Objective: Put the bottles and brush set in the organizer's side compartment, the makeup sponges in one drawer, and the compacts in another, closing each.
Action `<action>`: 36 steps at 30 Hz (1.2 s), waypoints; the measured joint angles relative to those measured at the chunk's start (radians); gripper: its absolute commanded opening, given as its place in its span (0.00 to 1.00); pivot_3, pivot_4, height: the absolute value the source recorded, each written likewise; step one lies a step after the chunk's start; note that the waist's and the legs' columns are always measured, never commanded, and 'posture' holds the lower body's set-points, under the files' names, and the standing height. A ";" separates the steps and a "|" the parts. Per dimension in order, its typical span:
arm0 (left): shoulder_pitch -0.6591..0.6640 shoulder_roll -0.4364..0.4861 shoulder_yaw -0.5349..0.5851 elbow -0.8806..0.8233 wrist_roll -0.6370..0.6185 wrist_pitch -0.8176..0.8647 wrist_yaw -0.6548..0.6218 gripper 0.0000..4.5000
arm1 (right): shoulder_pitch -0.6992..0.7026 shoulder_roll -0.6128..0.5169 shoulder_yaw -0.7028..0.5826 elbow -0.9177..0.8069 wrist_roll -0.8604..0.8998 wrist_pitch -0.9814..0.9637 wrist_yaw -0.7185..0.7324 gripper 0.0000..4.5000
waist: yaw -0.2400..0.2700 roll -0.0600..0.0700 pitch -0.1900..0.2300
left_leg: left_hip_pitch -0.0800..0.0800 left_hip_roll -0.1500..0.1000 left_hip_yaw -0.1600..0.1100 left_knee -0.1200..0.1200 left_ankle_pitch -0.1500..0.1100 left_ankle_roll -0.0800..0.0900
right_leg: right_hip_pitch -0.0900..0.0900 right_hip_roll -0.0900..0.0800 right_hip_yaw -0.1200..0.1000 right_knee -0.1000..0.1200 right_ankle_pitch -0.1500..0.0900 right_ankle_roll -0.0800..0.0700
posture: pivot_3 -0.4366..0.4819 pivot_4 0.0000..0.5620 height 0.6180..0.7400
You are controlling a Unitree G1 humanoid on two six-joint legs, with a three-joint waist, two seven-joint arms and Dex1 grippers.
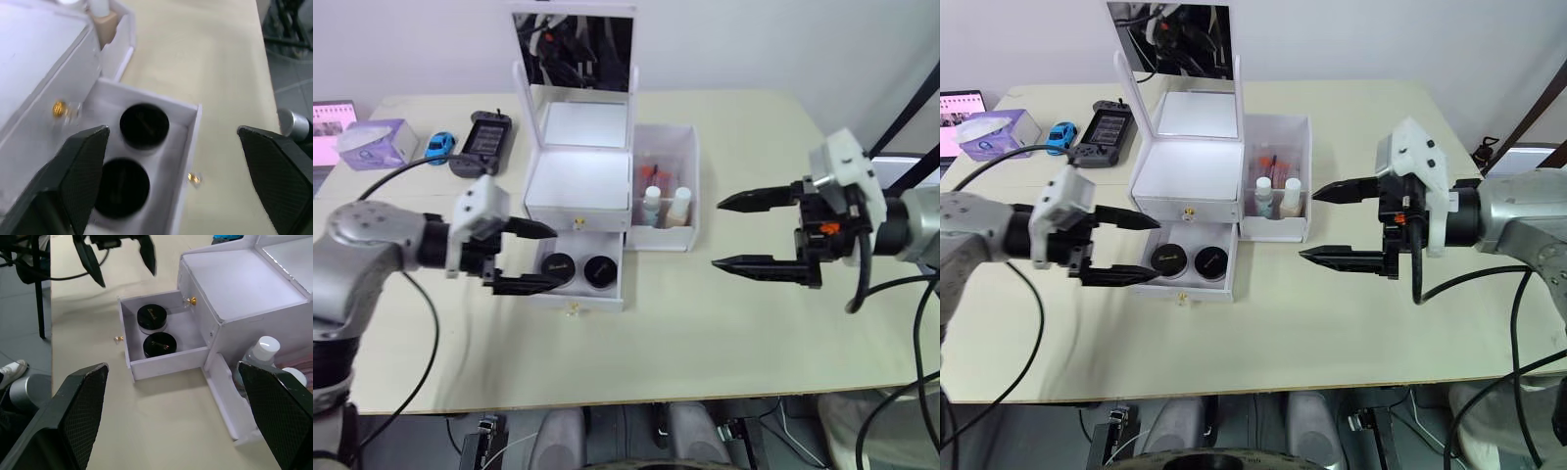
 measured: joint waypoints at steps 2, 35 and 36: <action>0.124 -0.020 0.059 -0.071 -0.038 0.016 0.035 0.44 | -0.034 0.011 0.047 0.030 -0.031 -0.023 0.027 1.00 | -0.002 0.000 0.000 | 0.000 0.000 0.000 0.000 0.000 0.000 | 0.000 0.000 0.000 0.000 0.000 0.000 | 0.48 0.27 1.00; 0.415 -0.478 -0.088 0.048 0.143 -0.352 0.434 0.01 | -0.162 0.074 0.131 0.119 -0.194 -0.033 0.161 1.00 | 0.006 0.003 -0.001 | 0.001 0.000 0.000 0.001 0.000 0.000 | 0.001 0.000 0.000 0.001 0.001 -0.001 | 0.48 0.27 1.00; 0.403 -0.479 -0.089 0.056 0.147 -0.361 0.437 0.01 | -0.158 0.074 0.124 0.111 -0.188 -0.027 0.157 1.00 | 0.006 0.003 -0.001 | 0.001 0.000 -0.001 0.001 0.000 0.000 | 0.001 0.001 0.000 0.001 0.001 -0.001 | 0.48 0.27 1.00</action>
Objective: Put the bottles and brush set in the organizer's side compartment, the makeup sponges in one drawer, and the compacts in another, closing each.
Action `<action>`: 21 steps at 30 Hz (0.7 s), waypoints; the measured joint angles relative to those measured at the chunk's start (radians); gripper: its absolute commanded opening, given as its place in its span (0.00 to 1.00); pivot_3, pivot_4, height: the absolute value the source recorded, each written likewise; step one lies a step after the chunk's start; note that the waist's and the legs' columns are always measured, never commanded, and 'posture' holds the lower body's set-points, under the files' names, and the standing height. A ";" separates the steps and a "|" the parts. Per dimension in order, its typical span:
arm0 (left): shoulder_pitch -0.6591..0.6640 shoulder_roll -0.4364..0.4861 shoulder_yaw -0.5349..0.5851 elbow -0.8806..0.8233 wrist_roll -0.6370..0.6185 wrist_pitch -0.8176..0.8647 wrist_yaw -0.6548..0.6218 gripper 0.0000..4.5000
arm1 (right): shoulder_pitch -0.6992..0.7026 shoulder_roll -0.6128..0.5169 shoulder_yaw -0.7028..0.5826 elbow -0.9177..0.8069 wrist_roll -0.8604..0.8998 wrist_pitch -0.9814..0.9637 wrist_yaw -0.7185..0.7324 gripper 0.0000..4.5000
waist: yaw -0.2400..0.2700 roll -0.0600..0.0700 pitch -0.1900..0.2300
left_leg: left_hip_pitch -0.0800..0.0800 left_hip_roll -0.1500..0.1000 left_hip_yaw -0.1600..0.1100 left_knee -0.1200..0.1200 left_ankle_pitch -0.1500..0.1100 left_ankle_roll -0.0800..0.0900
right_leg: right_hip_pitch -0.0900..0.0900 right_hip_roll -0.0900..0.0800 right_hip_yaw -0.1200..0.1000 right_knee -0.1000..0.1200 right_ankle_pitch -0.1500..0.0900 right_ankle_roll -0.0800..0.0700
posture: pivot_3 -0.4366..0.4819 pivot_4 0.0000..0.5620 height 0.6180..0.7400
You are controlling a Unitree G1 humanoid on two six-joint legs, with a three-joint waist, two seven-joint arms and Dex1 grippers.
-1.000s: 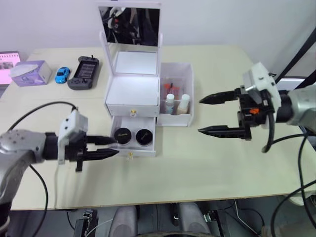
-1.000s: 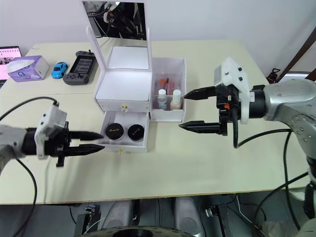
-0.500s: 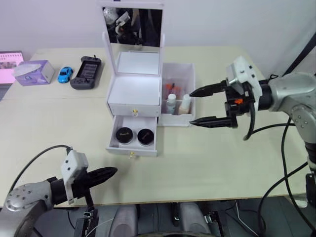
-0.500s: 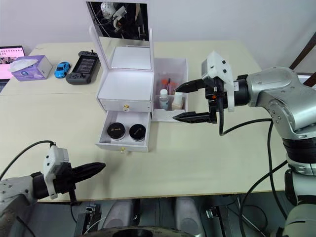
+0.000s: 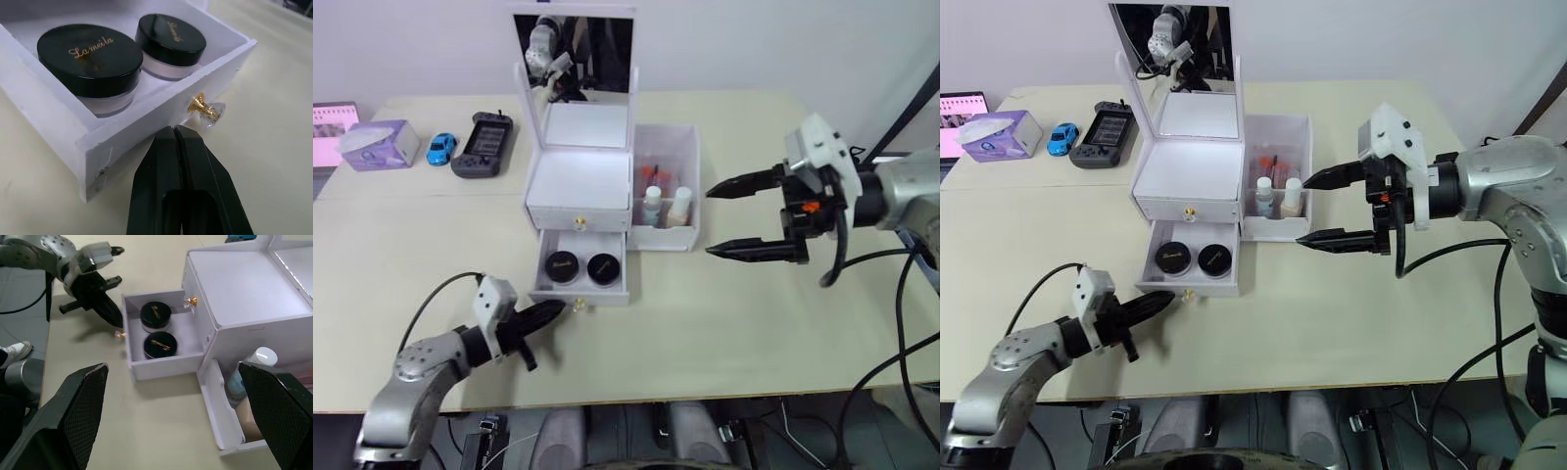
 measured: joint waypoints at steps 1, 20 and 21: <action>-0.018 -0.005 0.000 0.014 0.008 -0.015 0.010 0.01 | 0.007 -0.001 -0.011 -0.008 0.006 0.009 -0.006 1.00 | 0.000 0.000 0.000 | 0.000 0.000 0.000 0.000 0.000 0.000 | 0.000 0.000 0.000 0.000 0.000 0.000 | 0.48 0.27 1.00; -0.391 -0.052 -0.092 0.361 0.156 -0.179 0.084 0.01 | 0.071 -0.039 -0.087 -0.091 0.052 0.084 -0.098 1.00 | 0.005 0.000 0.000 | 0.000 0.000 0.000 0.000 0.000 0.000 | 0.001 0.000 0.000 0.000 0.002 -0.003 | 0.48 0.27 1.00; -0.412 -0.050 -0.094 0.373 0.158 -0.181 0.079 0.01 | 0.074 -0.042 -0.093 -0.094 0.053 0.086 -0.100 1.00 | 0.005 0.000 0.000 | 0.000 0.000 0.000 0.000 0.000 0.000 | 0.001 0.000 0.000 0.000 0.002 -0.003 | 0.48 0.27 1.00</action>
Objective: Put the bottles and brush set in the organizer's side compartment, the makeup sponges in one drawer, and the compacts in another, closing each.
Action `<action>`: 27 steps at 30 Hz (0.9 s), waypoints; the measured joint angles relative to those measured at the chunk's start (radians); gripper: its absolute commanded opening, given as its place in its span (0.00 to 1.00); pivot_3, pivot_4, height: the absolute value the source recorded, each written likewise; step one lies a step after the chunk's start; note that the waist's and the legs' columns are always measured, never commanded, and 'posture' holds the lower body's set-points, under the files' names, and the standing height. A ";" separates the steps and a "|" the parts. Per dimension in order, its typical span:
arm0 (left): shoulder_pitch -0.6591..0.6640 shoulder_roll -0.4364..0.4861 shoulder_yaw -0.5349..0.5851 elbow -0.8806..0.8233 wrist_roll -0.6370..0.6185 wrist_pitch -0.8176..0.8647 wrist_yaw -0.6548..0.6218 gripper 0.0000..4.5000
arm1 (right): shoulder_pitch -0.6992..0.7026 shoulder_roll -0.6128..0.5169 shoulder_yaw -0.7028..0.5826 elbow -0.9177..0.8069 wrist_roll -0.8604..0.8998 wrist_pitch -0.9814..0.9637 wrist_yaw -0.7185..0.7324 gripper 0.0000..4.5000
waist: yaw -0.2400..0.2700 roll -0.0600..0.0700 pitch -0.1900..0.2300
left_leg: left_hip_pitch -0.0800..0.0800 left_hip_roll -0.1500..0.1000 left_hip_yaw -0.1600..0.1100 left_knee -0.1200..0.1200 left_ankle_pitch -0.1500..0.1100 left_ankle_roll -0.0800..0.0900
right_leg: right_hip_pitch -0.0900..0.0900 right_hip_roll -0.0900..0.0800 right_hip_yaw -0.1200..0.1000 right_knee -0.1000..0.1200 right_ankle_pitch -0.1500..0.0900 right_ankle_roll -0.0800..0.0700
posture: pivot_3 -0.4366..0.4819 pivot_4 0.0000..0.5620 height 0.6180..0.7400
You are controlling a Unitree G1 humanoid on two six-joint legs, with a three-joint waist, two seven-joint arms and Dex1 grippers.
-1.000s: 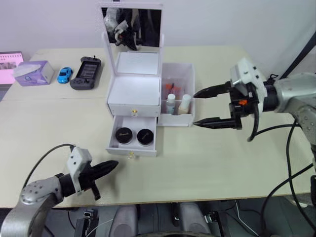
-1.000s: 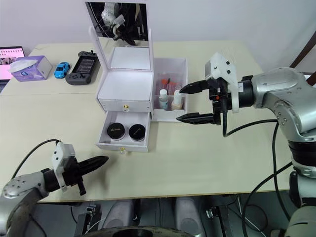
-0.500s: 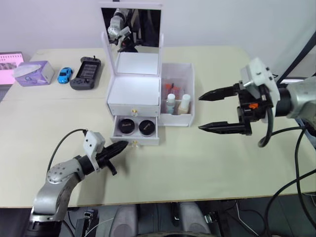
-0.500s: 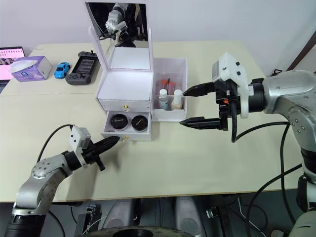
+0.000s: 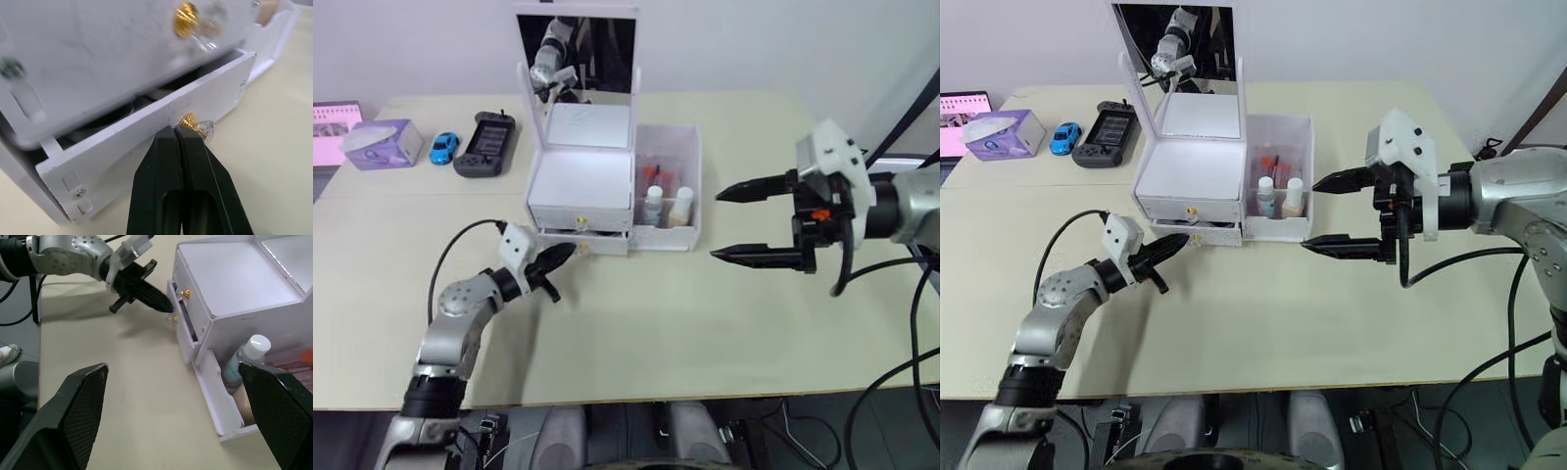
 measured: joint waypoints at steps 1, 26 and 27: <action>-0.013 0.002 -0.005 0.004 0.001 -0.001 -0.006 0.01 | 0.004 -0.004 -0.004 -0.002 0.001 0.001 -0.003 1.00 | 0.000 0.000 0.000 | 0.000 0.000 0.000 0.000 0.000 0.000 | 0.000 0.000 0.000 0.000 0.000 0.000 | 0.48 0.27 1.00; 0.030 0.288 0.100 -0.140 -0.227 0.301 -0.264 0.01 | 0.392 0.016 -0.196 -0.059 0.059 0.005 -0.101 1.00 | 0.014 0.000 0.001 | -0.001 0.001 -0.001 -0.001 0.000 0.000 | -0.001 0.002 0.000 -0.002 0.001 0.004 | 0.48 0.27 1.00; 0.030 0.336 0.139 -0.122 -0.238 0.302 -0.292 0.01 | 0.431 0.027 -0.223 -0.061 0.039 -0.021 -0.110 1.00 | 0.015 0.001 0.001 | -0.001 0.001 -0.001 -0.001 0.000 0.000 | -0.001 0.001 0.000 -0.002 -0.001 0.006 | 0.48 0.27 1.00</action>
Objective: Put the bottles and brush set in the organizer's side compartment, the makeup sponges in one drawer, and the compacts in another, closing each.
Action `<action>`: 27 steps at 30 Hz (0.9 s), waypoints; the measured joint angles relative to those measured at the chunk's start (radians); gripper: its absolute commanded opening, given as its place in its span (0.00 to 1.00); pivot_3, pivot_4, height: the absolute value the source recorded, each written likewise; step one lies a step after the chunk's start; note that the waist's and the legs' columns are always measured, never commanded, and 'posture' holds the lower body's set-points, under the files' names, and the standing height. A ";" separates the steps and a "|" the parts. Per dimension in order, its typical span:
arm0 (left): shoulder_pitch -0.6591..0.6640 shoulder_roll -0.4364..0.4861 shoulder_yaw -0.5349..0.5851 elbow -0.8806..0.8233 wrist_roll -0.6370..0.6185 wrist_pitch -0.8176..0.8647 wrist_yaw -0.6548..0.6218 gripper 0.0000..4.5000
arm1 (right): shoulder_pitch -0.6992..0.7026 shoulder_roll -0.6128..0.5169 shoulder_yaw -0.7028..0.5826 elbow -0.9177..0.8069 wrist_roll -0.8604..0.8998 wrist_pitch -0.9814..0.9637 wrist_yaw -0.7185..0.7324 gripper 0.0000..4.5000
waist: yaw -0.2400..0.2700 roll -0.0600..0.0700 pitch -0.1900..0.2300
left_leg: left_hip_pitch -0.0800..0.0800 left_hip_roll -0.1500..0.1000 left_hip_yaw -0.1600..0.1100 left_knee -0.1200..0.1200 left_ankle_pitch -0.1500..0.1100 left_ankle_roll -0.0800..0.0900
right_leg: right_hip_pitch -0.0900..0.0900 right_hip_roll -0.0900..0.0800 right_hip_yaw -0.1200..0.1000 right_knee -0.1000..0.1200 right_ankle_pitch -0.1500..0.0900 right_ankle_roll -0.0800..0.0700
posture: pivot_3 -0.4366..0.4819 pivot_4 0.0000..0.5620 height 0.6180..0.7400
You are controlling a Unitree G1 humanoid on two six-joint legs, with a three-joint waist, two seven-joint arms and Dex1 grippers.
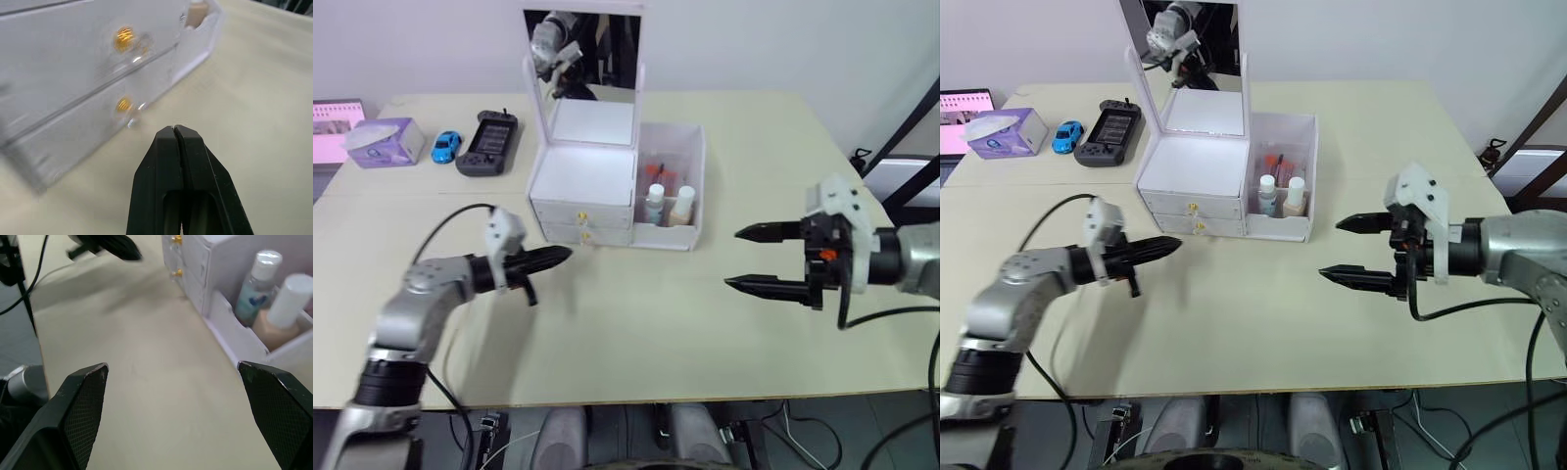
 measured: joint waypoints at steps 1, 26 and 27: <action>-0.001 0.030 0.021 0.019 -0.001 -0.013 -0.021 0.01 | 0.030 0.014 -0.026 -0.002 -0.008 -0.015 -0.009 1.00 | 0.001 0.000 0.000 | 0.000 0.000 0.000 0.000 0.000 0.000 | 0.000 0.000 0.000 -0.001 0.000 0.000 | 0.48 0.27 1.00; -0.409 0.097 0.000 0.846 0.269 -0.452 -0.069 0.01 | 0.533 0.333 -0.333 0.114 -0.303 -0.499 -0.099 1.00 | -0.001 -0.003 -0.002 | 0.001 -0.001 0.003 0.000 0.000 0.000 | 0.002 -0.003 0.000 -0.001 -0.001 0.001 | 0.48 0.27 1.00; -0.417 0.093 -0.002 0.856 0.282 -0.458 -0.054 0.01 | 0.531 0.337 -0.332 0.121 -0.308 -0.501 -0.115 1.00 | -0.001 -0.003 -0.002 | 0.001 -0.001 0.003 0.000 0.000 0.000 | 0.002 -0.003 0.000 -0.001 -0.001 0.001 | 0.48 0.27 1.00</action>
